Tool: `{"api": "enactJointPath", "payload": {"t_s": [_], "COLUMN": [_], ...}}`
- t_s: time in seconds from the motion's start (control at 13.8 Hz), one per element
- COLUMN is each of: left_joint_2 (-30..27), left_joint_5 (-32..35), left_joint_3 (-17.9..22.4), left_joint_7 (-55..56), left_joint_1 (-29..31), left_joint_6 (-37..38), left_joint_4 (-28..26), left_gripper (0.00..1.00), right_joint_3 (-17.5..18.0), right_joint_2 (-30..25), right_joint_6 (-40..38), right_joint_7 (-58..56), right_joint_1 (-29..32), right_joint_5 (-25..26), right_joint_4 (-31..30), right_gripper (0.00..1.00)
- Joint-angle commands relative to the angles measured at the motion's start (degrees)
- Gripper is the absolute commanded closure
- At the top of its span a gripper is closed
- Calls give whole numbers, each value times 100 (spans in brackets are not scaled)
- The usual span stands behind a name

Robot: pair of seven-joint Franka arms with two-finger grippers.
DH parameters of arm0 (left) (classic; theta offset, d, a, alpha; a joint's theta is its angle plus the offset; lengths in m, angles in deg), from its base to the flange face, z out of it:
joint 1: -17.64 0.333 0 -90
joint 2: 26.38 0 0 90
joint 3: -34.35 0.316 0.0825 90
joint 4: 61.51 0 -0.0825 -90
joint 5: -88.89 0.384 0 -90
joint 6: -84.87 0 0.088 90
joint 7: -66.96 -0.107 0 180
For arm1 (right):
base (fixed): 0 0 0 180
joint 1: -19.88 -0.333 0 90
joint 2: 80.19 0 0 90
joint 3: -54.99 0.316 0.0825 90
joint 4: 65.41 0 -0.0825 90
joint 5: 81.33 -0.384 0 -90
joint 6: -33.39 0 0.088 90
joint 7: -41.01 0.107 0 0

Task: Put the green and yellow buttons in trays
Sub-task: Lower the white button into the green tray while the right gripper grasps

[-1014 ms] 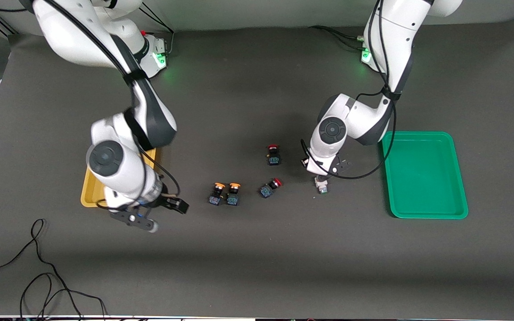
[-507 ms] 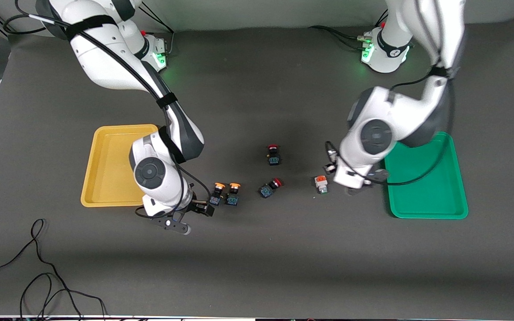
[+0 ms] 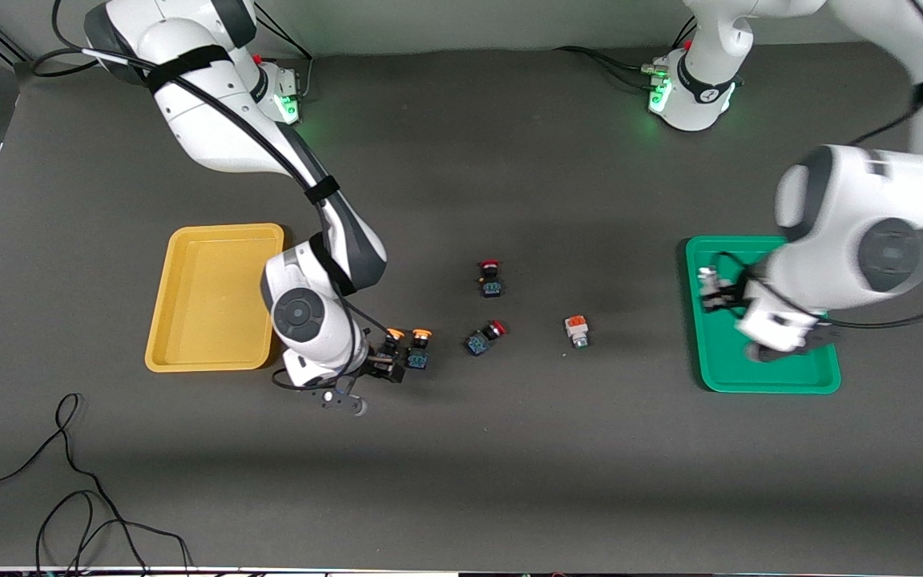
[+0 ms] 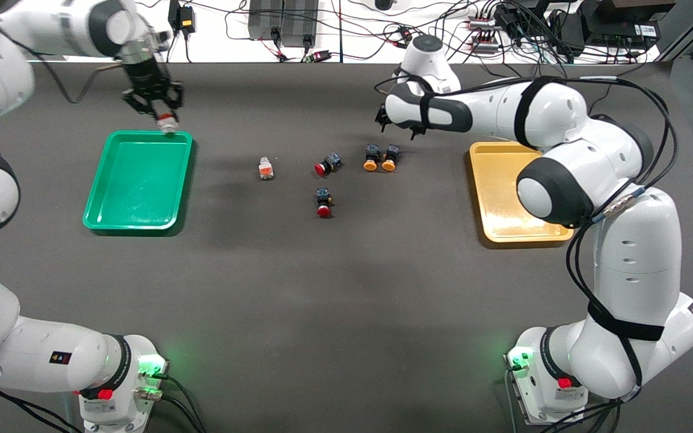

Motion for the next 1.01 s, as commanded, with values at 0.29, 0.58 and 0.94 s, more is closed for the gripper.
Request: {"api": "enactJointPath", "payload": {"t_s": [0.29, 0.58, 0.94], "left_joint_2": [135, 794, 1033], "left_joint_5": [524, 726, 841], "left_joint_3": [-65, -65, -56], "left_joint_7": [-834, -834, -878], "left_joint_1": [491, 571, 588], "left_joint_6": [-1977, -3473, -3573], "left_joint_4": [-1409, -1982, -1956], "left_gripper": [82, 82, 36], "right_joint_3": [-68, -77, -94], "right_joint_2": [177, 203, 89], "right_joint_6": [38, 29, -137], "right_joint_7": [95, 104, 95], "right_joint_1": [-234, -243, -199], "right_joint_5": [-136, -136, -136], "right_joint_4": [-228, -325, -316], "right_gripper": [0, 0, 0]}}
